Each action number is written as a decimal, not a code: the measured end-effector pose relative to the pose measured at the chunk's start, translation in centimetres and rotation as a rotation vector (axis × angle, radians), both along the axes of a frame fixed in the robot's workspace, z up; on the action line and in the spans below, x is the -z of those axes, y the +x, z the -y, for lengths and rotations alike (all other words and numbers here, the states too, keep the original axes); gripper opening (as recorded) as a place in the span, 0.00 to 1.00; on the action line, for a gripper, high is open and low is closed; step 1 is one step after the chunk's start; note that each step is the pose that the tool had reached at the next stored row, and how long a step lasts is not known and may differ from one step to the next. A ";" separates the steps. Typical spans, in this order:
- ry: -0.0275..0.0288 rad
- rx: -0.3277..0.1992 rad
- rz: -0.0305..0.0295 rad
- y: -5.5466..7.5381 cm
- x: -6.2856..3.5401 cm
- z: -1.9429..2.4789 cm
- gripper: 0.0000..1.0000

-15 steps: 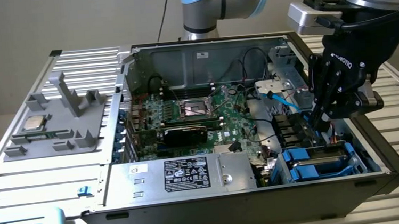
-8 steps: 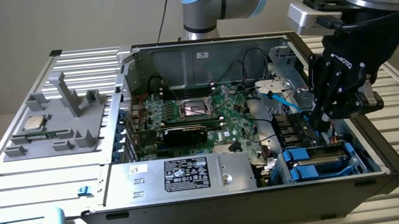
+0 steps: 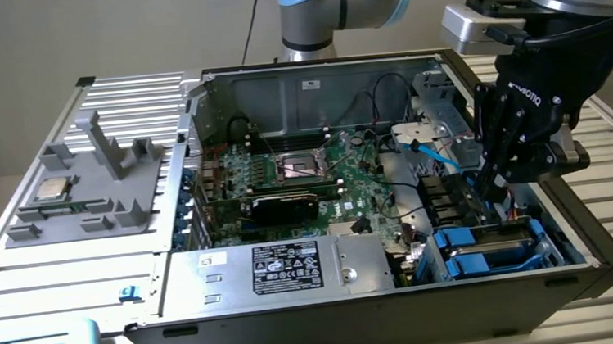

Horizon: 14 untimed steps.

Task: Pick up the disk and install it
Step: 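Insert the first disk wire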

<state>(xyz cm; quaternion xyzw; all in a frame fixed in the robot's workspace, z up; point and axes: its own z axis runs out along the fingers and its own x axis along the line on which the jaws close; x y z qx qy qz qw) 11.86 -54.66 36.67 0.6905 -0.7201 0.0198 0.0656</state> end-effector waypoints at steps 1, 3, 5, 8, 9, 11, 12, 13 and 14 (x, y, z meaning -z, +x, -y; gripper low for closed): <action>0.0000 0.000 0.0000 0.0 0.00 0.00 0.16; 0.0000 0.000 0.0000 0.0 0.00 0.00 0.16; 0.0000 0.000 0.0000 0.0 0.00 0.00 0.16; 0.0000 0.000 0.0000 0.0 0.00 0.00 0.16; 0.0006 0.001 0.0000 0.0 0.00 0.06 0.16; 0.0058 0.002 0.0000 0.0 0.00 0.25 0.16; 0.0101 0.003 0.0000 0.0 0.00 0.36 0.16; 0.0164 0.003 0.0000 0.0 0.01 0.50 0.16; 0.0247 0.003 0.0000 0.0 0.00 0.66 0.16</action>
